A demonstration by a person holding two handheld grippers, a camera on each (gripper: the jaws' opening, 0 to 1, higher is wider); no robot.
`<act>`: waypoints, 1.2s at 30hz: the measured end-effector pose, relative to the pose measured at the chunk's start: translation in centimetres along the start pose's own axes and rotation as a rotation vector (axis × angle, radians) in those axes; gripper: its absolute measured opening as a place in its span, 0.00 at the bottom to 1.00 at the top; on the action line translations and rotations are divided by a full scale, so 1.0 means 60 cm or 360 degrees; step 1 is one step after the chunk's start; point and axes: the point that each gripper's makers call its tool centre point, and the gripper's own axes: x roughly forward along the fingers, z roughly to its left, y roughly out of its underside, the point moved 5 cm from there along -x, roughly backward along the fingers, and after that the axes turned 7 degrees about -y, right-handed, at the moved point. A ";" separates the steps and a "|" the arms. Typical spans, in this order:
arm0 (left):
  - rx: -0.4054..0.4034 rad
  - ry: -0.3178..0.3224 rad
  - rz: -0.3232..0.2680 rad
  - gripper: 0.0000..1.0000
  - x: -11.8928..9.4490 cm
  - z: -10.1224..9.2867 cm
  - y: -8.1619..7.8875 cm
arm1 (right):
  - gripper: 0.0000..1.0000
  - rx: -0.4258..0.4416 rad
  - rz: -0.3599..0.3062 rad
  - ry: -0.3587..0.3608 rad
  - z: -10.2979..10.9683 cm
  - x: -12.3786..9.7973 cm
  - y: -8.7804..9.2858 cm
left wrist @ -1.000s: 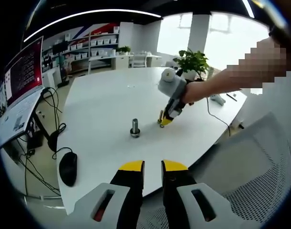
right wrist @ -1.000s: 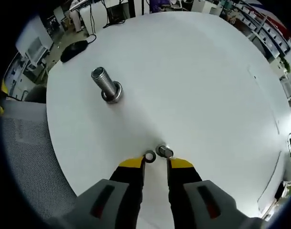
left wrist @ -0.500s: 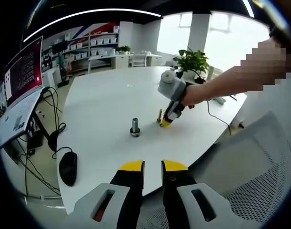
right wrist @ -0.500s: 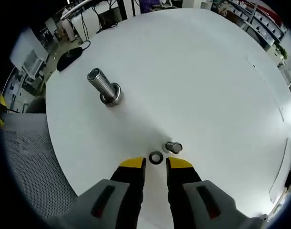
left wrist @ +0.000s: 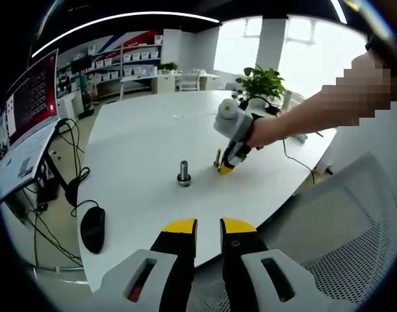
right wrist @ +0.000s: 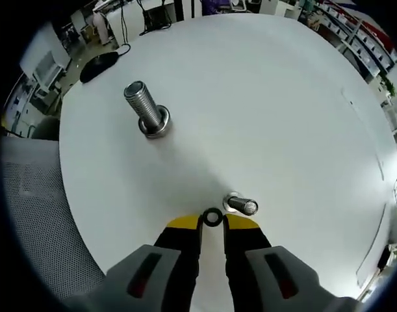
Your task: Place the washer onto the threaded stud by aligning its center hole with the stud, sliding it down to the base, and recovering from edge contact or off-axis alignment until the washer reaches the visible bottom stop.
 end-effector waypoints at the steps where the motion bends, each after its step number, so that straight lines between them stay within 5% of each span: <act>1: 0.0002 0.0000 0.0001 0.12 -0.001 -0.001 -0.001 | 0.15 -0.0017 -0.0001 0.0005 0.001 0.000 0.000; 17: -0.0001 -0.0008 0.0006 0.12 0.004 0.005 0.004 | 0.14 -0.0020 -0.0006 0.0021 0.002 -0.006 0.009; 27: 0.0003 -0.0005 0.0003 0.12 0.001 0.002 0.001 | 0.14 0.0025 -0.0084 0.0038 0.006 -0.050 0.013; 36: 0.0005 -0.0003 0.0002 0.12 0.000 0.001 0.000 | 0.14 0.0007 -0.0180 0.0068 -0.031 -0.083 -0.008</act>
